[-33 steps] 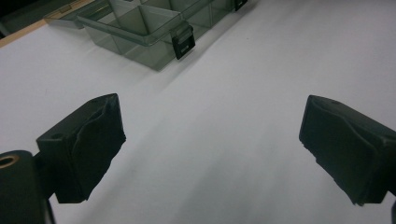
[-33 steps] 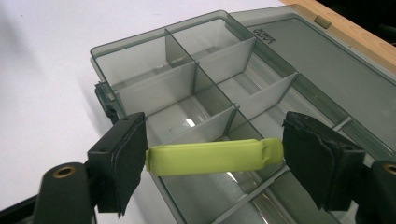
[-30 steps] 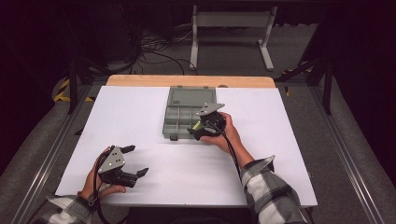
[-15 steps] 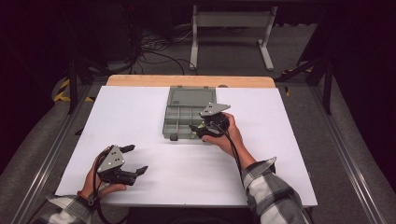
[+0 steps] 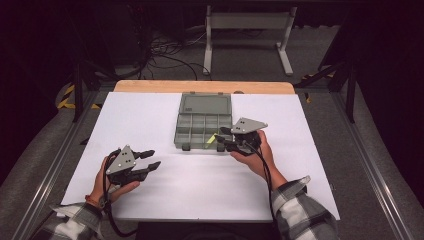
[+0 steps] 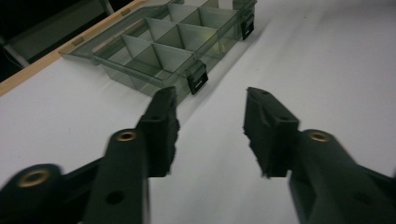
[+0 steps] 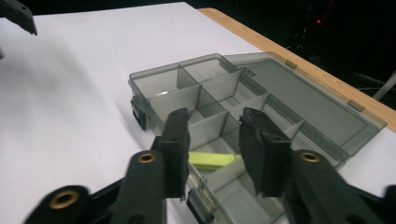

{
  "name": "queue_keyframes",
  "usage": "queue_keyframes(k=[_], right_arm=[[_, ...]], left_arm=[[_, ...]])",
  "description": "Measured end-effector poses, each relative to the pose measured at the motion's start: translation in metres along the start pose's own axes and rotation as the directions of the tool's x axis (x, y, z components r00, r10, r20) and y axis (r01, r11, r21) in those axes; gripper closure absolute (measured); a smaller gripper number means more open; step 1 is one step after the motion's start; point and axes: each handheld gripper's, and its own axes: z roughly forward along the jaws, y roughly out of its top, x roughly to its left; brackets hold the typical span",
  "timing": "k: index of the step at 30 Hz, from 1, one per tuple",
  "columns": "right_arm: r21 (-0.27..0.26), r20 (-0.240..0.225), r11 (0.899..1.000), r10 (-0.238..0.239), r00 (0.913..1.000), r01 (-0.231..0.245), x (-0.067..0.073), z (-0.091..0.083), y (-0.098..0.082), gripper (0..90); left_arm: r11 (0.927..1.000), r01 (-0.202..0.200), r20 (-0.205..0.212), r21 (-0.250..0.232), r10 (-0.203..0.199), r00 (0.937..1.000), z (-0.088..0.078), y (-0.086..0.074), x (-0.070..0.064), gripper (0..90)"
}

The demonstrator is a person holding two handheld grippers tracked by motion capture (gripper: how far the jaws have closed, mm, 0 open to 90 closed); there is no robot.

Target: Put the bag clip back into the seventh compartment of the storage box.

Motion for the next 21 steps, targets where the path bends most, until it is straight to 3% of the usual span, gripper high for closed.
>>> queue_keyframes(k=[7,12,16,21], right_arm=[[0.012,-0.011,0.999,-0.032,0.9994,0.032,0.005,-0.019,-0.012,83.4],[0.030,-0.020,0.999,-0.040,0.9990,0.041,0.005,-0.024,-0.016,90.0],[0.074,0.011,0.997,-0.013,0.9998,0.012,0.002,-0.026,-0.016,90.0],[0.092,0.049,0.995,0.025,0.9985,-0.030,-0.009,-0.029,-0.015,90.0]], left_arm=[[0.9997,-0.015,0.023,0.019,0.015,0.9996,0.006,0.009,0.006,88.2],[0.9992,-0.007,0.046,0.039,0.005,0.9989,0.014,0.010,0.011,90.0],[0.9991,0.007,0.045,0.042,-0.009,0.9989,0.017,0.012,0.019,90.0],[0.9980,0.030,0.041,0.055,-0.033,0.9986,0.022,0.014,0.034,90.0]])
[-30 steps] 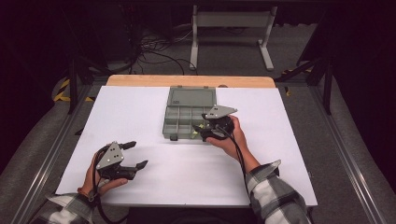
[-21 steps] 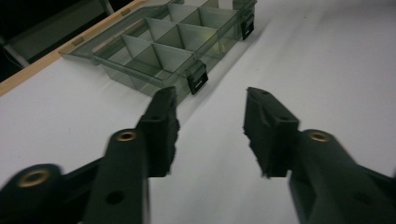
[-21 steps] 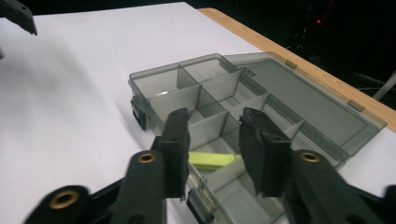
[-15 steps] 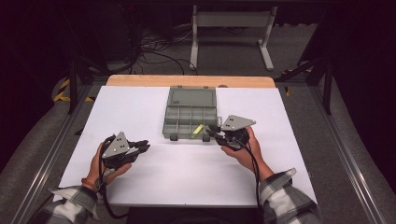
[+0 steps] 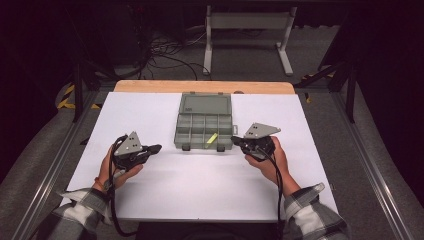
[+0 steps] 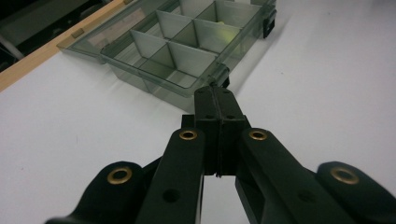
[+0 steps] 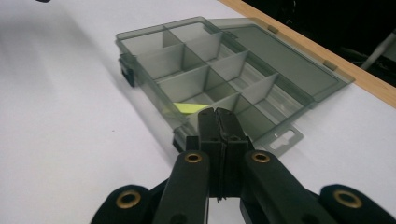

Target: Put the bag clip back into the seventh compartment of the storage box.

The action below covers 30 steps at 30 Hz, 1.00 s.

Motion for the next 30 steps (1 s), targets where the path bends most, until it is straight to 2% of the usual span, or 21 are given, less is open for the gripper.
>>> queue_keyframes(k=[8,10,11,13,14,17,18,22,28,30], right_arm=[[0.032,0.038,0.997,0.066,0.9971,-0.067,-0.032,0.010,0.006,90.0],[0.045,0.045,0.996,0.073,0.9963,-0.075,-0.039,0.015,0.010,90.0],[0.046,0.045,0.995,0.085,0.9954,-0.087,-0.045,0.018,0.014,90.0],[0.049,0.040,0.993,0.105,0.9937,-0.107,-0.051,0.021,0.020,90.0],[0.056,0.040,0.992,0.108,0.9933,-0.110,-0.054,0.023,0.023,90.0],[0.080,0.043,0.991,0.106,0.9935,-0.109,-0.062,0.031,0.034,90.0],[0.080,0.043,0.991,0.106,0.9935,-0.109,-0.062,0.031,0.034,90.0],[0.125,0.052,0.986,0.104,0.9932,-0.110,-0.071,0.046,0.044,90.0],[0.153,0.061,0.983,0.097,0.9935,-0.105,-0.080,0.059,0.049,90.0],[0.166,0.071,0.981,0.092,0.9932,-0.103,-0.086,0.066,0.049,90.0]], left_arm=[[0.9987,0.041,-0.024,0.030,-0.040,0.9989,0.014,0.010,0.029,90.0],[0.9986,0.039,-0.030,0.037,-0.038,0.9988,0.017,0.012,0.033,90.0],[0.9978,0.046,-0.026,0.048,-0.045,0.9987,0.023,0.017,0.042,90.0],[0.9969,0.051,-0.028,0.061,-0.049,0.9984,0.030,0.022,0.049,90.0],[0.9969,0.051,-0.028,0.061,-0.049,0.9984,0.030,0.022,0.049,90.0],[0.9952,0.062,-0.040,0.076,-0.059,0.9975,0.043,0.034,0.064,90.0],[0.9952,0.062,-0.040,0.076,-0.059,0.9975,0.043,0.034,0.064,90.0],[0.9916,0.076,-0.056,0.105,-0.070,0.9959,0.061,0.043,0.081,90.0],[0.9897,0.079,-0.062,0.120,-0.072,0.9955,0.075,0.048,0.093,90.0],[0.9865,0.090,-0.069,0.137,-0.081,0.9943,0.082,0.050,0.098,90.0]])
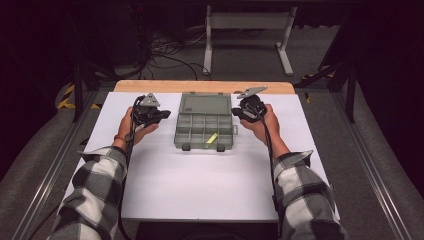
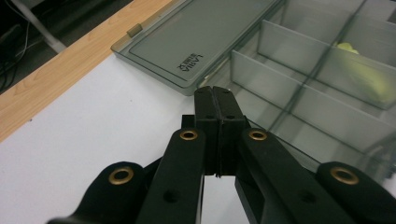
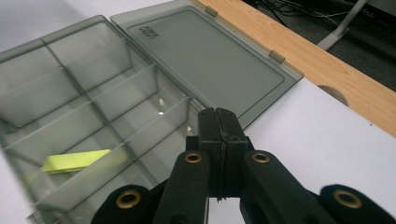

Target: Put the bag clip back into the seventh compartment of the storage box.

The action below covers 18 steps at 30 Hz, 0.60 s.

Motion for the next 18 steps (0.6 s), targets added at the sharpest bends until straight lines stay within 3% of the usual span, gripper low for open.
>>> queue_keyframes(k=[6,11,15,18], right_arm=[[0.032,0.030,0.999,0.005,0.9995,-0.006,-0.014,0.016,0.004,90.0],[0.071,0.032,0.997,0.029,0.9991,-0.032,-0.021,0.031,0.007,90.0],[0.107,0.050,0.994,0.006,0.9987,-0.011,-0.022,0.040,0.008,90.0],[0.133,0.066,0.991,0.016,0.9977,-0.025,-0.029,0.046,0.005,90.0]], left_arm=[[0.9992,0.010,-0.016,0.039,-0.009,0.9998,0.016,0.007,0.009,90.0],[0.9959,0.007,-0.057,0.091,-0.002,0.9983,0.033,0.015,0.013,90.0],[0.9953,0.027,-0.065,0.093,-0.021,0.9977,0.041,0.017,0.016,90.0],[0.9923,0.046,-0.069,0.115,-0.039,0.9969,0.048,0.015,0.019,90.0]])
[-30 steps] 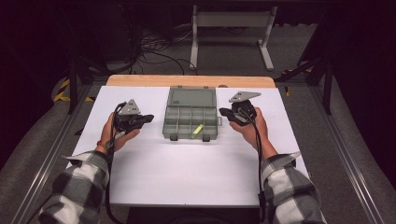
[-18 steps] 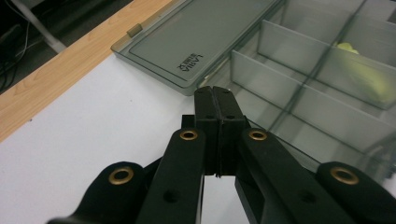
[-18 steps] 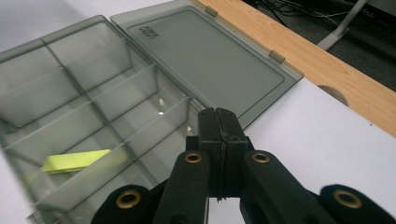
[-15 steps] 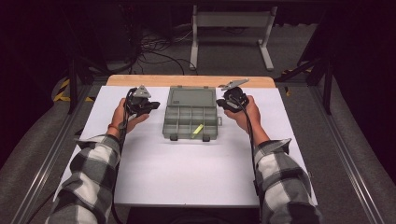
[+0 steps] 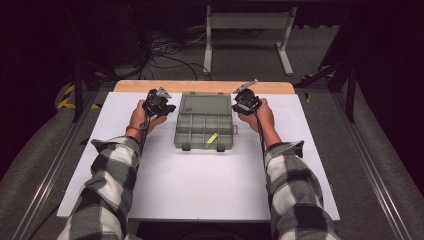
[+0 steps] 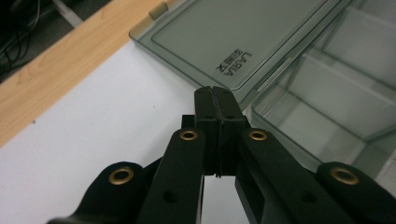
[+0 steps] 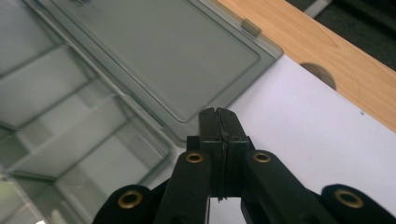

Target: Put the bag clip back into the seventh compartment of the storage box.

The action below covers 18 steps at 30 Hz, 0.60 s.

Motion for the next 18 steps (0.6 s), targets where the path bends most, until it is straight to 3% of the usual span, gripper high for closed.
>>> queue_keyframes(k=[6,12,18], right_arm=[[0.028,0.012,1.000,0.004,0.9999,-0.005,-0.006,0.011,-0.002,90.0],[0.082,0.022,0.996,-0.028,0.9994,0.026,-0.005,0.025,-0.004,90.0],[0.116,0.013,0.992,-0.053,0.9985,0.051,-0.005,0.032,-0.004,90.0]], left_arm=[[0.9992,0.031,-0.005,0.023,-0.031,0.9995,0.013,-0.004,0.001,90.0],[0.9966,0.072,-0.010,0.039,-0.072,0.9974,0.023,-0.010,0.004,90.0],[0.9958,0.077,0.005,0.049,-0.077,0.9970,0.028,-0.013,0.009,90.0]])
